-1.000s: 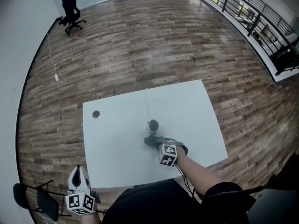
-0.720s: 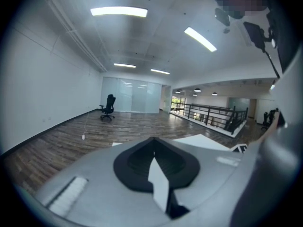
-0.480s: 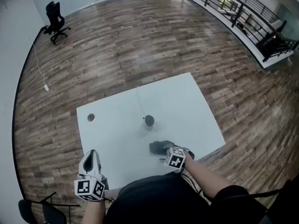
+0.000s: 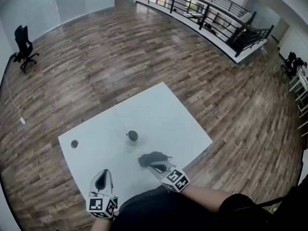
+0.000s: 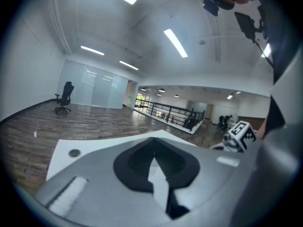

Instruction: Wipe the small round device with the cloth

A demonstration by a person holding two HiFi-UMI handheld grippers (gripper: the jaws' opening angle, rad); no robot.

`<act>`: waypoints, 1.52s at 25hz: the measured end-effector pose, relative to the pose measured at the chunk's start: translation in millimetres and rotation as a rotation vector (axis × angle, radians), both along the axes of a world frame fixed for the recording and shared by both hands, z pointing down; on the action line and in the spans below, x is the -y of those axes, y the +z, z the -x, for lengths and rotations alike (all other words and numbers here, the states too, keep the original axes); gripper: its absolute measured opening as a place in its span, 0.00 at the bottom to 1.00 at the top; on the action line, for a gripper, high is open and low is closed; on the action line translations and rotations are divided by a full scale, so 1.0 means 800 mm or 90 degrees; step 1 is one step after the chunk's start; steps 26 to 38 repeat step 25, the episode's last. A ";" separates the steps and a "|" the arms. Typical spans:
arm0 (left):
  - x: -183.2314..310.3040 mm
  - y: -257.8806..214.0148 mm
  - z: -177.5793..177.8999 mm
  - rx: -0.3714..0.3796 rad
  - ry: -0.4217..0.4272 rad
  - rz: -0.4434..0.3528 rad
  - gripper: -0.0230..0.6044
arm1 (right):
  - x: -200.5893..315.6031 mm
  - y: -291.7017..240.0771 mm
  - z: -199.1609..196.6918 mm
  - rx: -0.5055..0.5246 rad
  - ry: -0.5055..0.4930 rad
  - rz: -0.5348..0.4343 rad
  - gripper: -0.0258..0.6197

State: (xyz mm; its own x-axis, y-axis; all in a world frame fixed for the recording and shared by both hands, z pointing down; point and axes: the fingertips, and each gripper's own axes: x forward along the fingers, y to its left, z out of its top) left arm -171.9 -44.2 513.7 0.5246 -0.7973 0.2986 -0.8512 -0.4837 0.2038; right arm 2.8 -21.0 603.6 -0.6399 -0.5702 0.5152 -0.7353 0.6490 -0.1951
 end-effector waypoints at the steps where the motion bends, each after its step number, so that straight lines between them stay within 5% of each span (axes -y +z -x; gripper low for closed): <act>1: -0.004 0.001 -0.007 0.002 0.020 0.000 0.05 | -0.001 0.002 -0.001 -0.014 0.007 0.001 0.04; 9: -0.012 -0.007 -0.022 0.017 0.099 -0.017 0.05 | 0.008 0.023 0.011 -0.054 0.055 0.006 0.04; 38: -0.032 0.006 0.005 -0.013 0.072 -0.005 0.05 | 0.002 0.045 0.001 -0.064 0.085 0.007 0.04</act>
